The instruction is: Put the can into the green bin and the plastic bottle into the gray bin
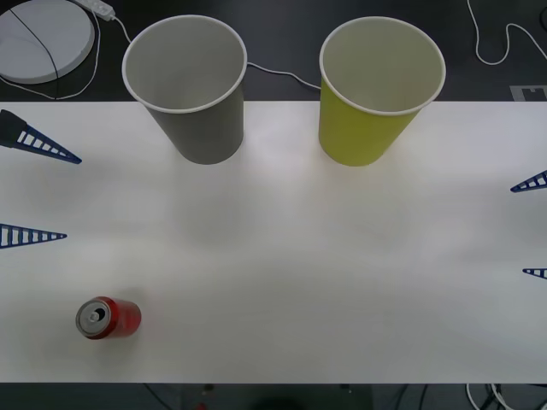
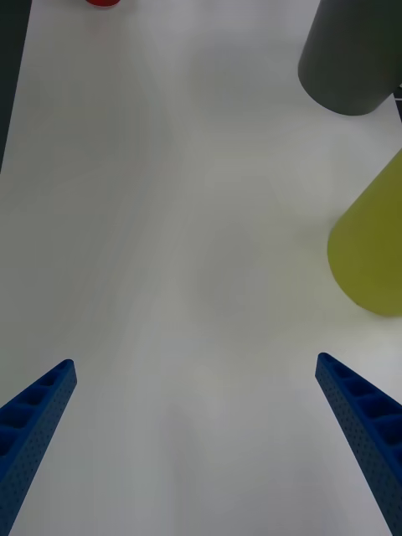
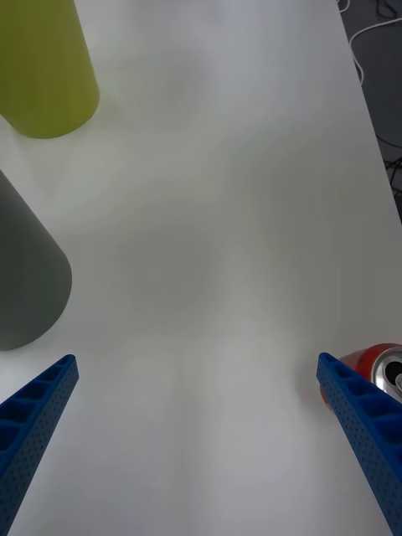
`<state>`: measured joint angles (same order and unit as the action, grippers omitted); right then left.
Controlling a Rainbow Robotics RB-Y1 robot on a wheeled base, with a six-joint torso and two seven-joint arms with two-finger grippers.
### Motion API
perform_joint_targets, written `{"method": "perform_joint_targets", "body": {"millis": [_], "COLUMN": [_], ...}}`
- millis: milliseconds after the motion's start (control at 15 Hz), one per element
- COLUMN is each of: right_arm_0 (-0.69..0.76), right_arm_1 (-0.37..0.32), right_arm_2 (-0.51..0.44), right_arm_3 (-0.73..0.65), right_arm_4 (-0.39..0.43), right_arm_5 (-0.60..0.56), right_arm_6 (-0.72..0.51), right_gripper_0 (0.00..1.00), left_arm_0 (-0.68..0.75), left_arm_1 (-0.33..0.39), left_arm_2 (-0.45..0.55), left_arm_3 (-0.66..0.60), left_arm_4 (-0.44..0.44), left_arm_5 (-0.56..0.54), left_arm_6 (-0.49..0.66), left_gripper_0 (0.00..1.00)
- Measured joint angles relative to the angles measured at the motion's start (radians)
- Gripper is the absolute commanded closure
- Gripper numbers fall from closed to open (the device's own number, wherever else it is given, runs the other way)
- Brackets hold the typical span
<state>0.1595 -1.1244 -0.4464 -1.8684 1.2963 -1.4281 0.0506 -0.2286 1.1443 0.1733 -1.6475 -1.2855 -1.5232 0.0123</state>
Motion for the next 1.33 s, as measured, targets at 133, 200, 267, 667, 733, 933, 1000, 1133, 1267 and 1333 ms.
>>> {"method": "perform_joint_targets", "body": {"millis": [133,200,267,667,733,933,1000,1133,1267,1333], "right_arm_0": [0.000,0.000,0.000,0.000,0.000,0.000,0.000,0.000,0.000,0.000], "right_arm_1": [0.000,0.000,0.000,0.000,0.000,0.000,0.000,0.000,0.000,0.000], "right_arm_2": [0.000,0.000,0.000,0.000,0.000,0.000,0.000,0.000,0.000,0.000], "right_arm_3": [0.000,0.000,0.000,0.000,0.000,0.000,0.000,0.000,0.000,0.000], "right_arm_4": [0.000,0.000,0.000,0.000,0.000,0.000,0.000,0.000,0.000,0.000], "right_arm_5": [0.000,0.000,0.000,0.000,0.000,0.000,0.000,0.000,0.000,0.000], "right_arm_6": [0.000,0.000,0.000,0.000,0.000,0.000,0.000,0.000,0.000,0.000], "right_gripper_0": [0.00,0.00,0.00,0.00,0.00,0.00,0.00,0.00,0.00,0.00], "left_arm_0": [0.000,0.000,0.000,0.007,0.010,0.033,0.045,0.072,0.100,0.110], "left_arm_1": [0.000,0.000,0.000,0.012,0.012,0.012,0.012,0.013,0.016,0.016], "left_arm_2": [0.000,0.000,0.000,-0.031,-0.031,-0.032,-0.031,-0.031,-0.032,-0.032], "left_arm_3": [0.000,0.000,0.000,0.000,0.007,0.085,0.111,0.164,0.217,0.243], "left_arm_4": [0.000,0.000,0.000,-0.002,0.005,0.059,0.075,0.108,0.133,0.141], "left_arm_5": [0.000,0.000,0.000,-0.002,-0.002,-0.002,-0.002,-0.002,-0.003,-0.006], "left_arm_6": [0.000,0.000,0.000,-0.004,-0.005,-0.084,-0.124,-0.204,-0.288,-0.326], "left_gripper_0": [0.00,0.00,0.00,0.00,0.00,0.00,0.00,0.00,0.00,0.00]}}
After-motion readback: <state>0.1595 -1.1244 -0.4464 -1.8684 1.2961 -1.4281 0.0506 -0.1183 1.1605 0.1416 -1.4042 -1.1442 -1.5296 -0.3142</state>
